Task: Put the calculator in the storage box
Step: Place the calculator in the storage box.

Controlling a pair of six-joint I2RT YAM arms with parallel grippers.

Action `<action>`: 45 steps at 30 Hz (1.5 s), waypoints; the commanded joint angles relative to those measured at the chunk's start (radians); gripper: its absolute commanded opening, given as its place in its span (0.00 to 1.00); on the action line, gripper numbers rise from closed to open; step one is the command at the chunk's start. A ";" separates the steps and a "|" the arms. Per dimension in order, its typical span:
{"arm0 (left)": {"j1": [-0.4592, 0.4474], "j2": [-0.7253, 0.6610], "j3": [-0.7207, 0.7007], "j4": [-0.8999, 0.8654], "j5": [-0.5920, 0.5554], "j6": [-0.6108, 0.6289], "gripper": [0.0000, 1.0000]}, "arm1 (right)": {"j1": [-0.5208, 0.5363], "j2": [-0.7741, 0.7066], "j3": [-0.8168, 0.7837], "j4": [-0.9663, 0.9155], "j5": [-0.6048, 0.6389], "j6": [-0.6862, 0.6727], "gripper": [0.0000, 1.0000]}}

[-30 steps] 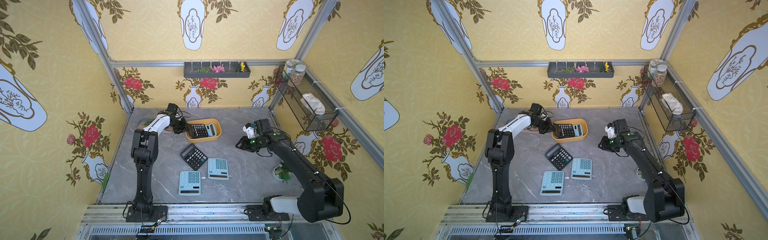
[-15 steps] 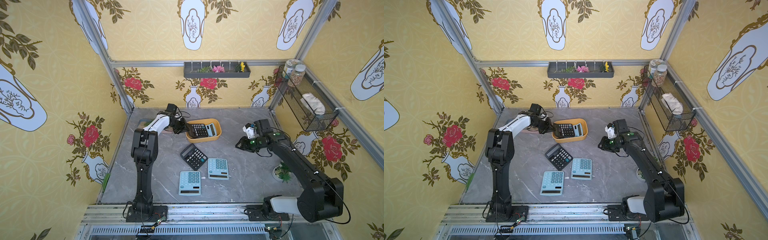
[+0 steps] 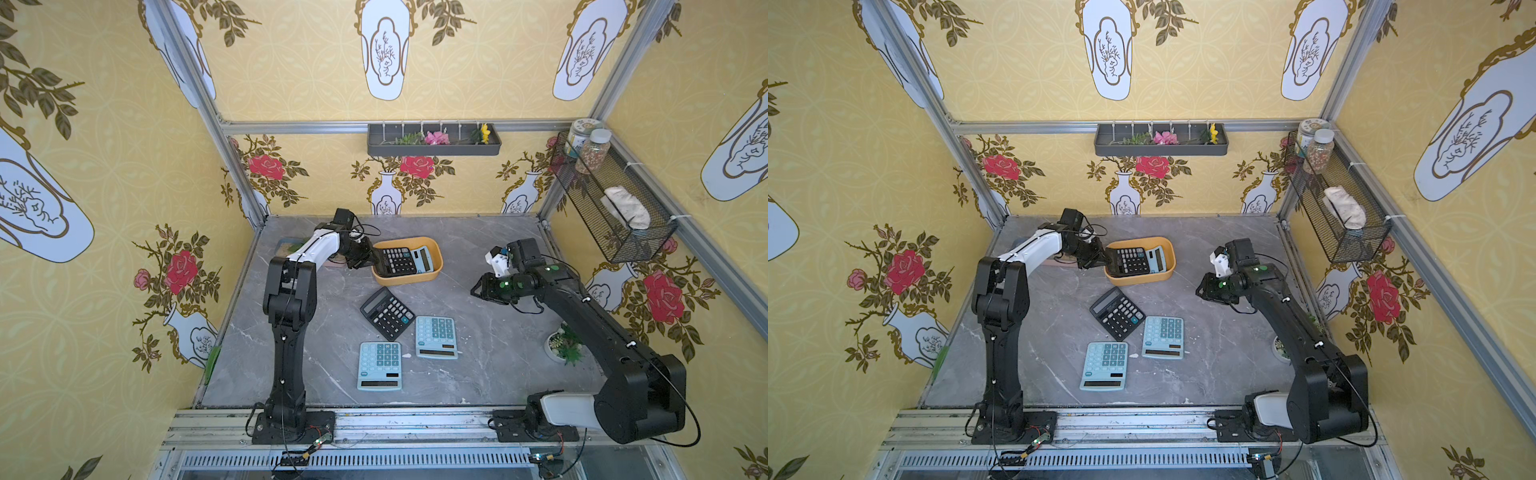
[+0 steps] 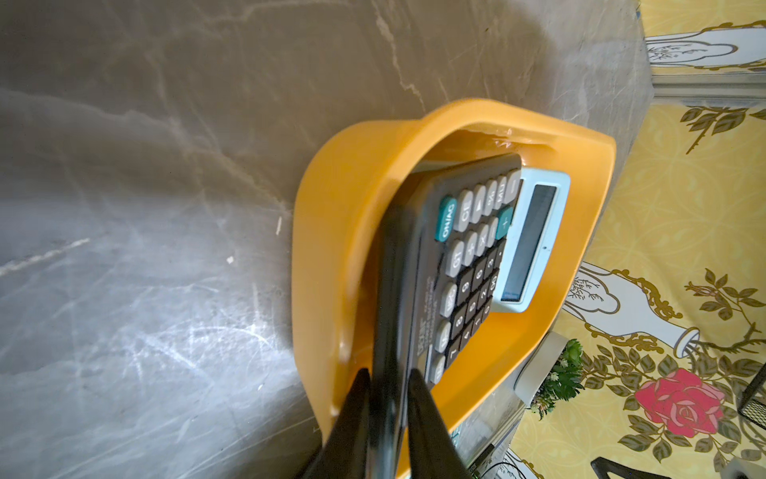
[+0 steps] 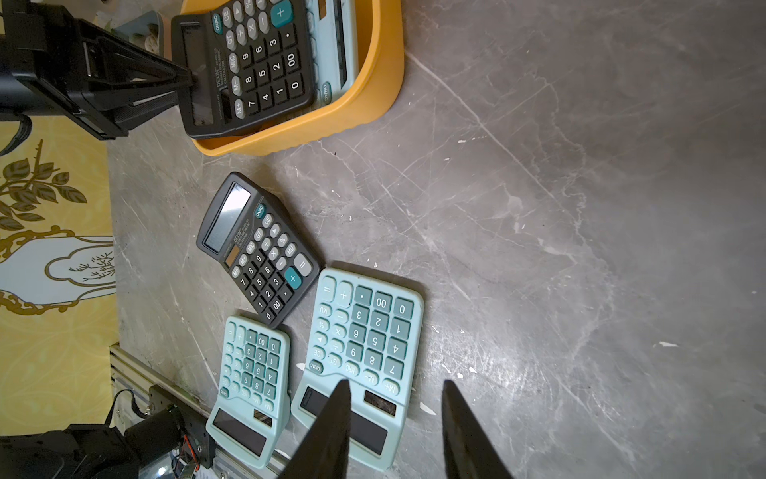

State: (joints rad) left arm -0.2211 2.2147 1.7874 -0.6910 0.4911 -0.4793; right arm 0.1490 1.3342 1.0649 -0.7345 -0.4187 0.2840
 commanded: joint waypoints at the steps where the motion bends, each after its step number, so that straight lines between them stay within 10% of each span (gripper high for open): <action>1: 0.002 0.013 -0.002 -0.003 0.007 0.011 0.23 | 0.001 0.005 -0.004 0.019 0.004 -0.005 0.38; 45: 0.003 -0.065 0.023 -0.070 -0.047 0.037 0.29 | 0.009 0.003 0.021 -0.009 0.023 -0.007 0.39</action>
State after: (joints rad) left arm -0.2207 2.1746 1.8206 -0.7525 0.4480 -0.4522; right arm 0.1566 1.3468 1.0863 -0.7387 -0.3965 0.2836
